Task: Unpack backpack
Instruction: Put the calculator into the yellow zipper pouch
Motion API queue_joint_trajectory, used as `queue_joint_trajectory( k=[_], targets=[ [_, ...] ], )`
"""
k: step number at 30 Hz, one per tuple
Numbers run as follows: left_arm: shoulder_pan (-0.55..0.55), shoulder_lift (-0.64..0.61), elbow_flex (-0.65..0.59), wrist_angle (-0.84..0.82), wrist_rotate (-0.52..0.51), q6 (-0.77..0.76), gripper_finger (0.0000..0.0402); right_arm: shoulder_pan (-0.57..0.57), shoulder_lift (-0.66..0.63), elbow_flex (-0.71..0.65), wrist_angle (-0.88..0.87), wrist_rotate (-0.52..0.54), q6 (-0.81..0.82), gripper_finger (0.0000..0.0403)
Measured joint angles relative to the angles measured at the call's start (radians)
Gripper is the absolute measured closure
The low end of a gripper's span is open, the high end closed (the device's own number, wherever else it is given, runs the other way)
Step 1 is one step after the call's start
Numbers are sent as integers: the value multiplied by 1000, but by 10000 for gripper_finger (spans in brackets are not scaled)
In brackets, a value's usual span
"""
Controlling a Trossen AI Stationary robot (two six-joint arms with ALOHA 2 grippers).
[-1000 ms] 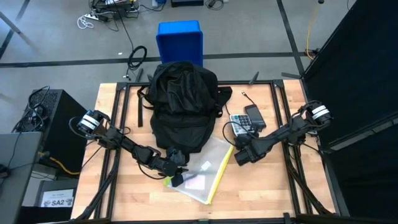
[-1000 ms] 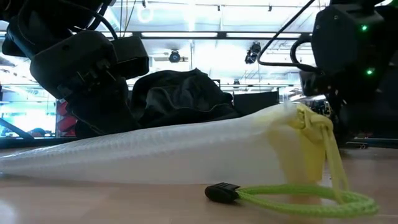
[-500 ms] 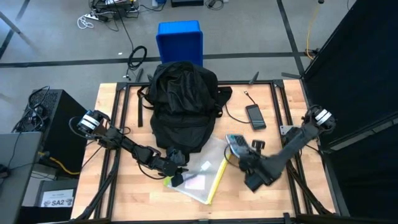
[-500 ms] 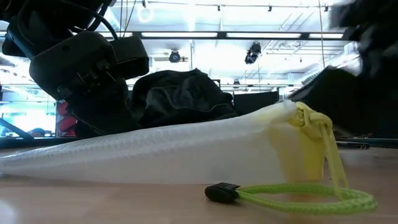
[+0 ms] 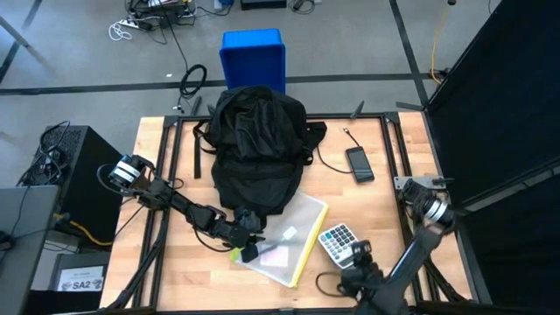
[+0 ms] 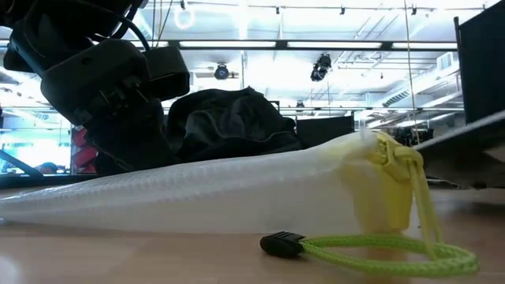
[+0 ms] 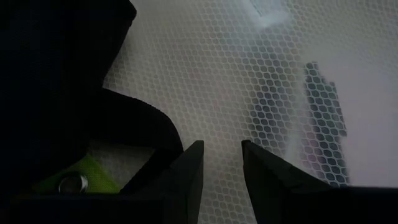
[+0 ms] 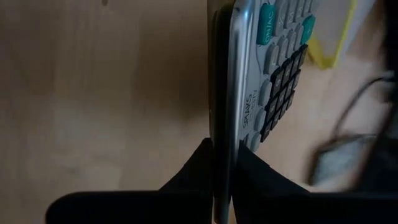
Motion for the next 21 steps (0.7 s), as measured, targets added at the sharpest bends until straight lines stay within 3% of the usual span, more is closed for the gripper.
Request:
queue_joint_trajectory(
  k=[7, 15, 21],
  targets=[
    [1, 0, 0, -3, 0, -15, 314, -52, 158, 142, -33, 56, -204, 403],
    [1, 0, 0, -4, 0, -15, 315, -125, 167, 147, -9, 164, -301, 403],
    [1, 0, 0, -2, 0, 3, 314, -183, 166, 148, 153, 242, -460, 403]
  ],
)
